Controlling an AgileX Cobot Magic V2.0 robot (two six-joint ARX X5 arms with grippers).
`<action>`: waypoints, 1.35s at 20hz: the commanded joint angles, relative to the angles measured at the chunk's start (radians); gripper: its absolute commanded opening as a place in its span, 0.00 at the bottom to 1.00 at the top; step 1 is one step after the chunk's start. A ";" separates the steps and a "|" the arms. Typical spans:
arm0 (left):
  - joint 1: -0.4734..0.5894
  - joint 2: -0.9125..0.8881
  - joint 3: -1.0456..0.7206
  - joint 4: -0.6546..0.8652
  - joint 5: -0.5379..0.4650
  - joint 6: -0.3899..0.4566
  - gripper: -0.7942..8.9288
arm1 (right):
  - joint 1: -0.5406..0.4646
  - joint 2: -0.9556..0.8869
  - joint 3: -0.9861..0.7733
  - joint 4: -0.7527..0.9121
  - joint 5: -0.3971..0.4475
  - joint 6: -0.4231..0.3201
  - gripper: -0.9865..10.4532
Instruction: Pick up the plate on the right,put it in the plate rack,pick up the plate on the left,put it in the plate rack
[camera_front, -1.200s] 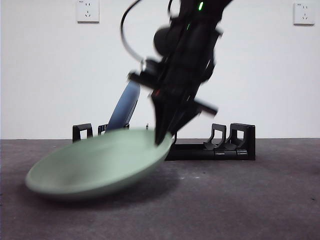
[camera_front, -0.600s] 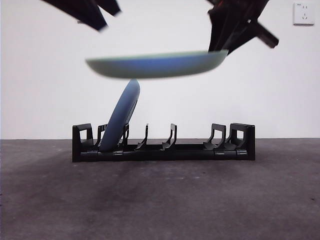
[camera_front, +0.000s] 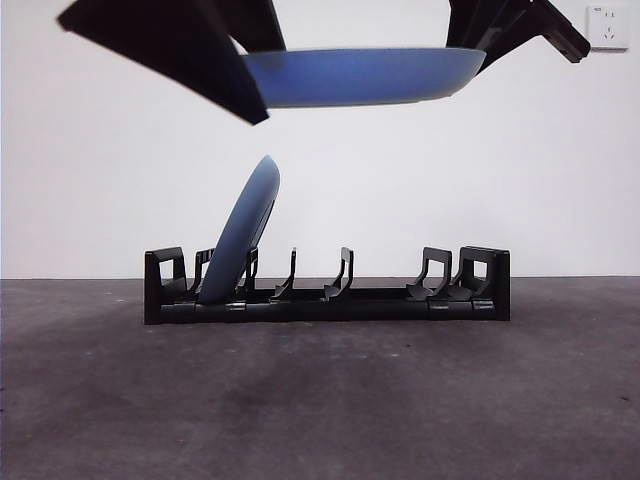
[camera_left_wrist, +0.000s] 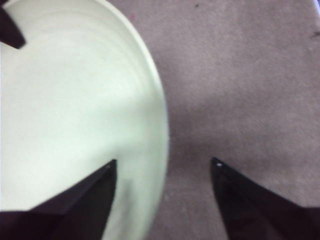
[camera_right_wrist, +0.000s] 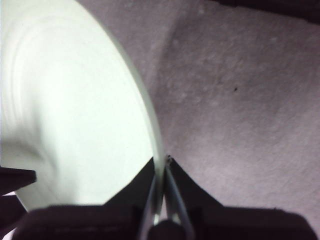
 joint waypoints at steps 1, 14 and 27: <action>-0.003 0.003 -0.005 0.013 -0.003 0.003 0.16 | 0.003 -0.009 -0.008 0.000 -0.027 -0.007 0.07; -0.004 0.003 -0.005 0.004 0.006 -0.021 0.07 | 0.003 -0.009 -0.008 0.002 -0.006 -0.006 0.07; -0.015 0.003 -0.005 0.009 0.109 -0.129 0.07 | -0.002 -0.020 0.000 0.018 0.063 -0.008 0.38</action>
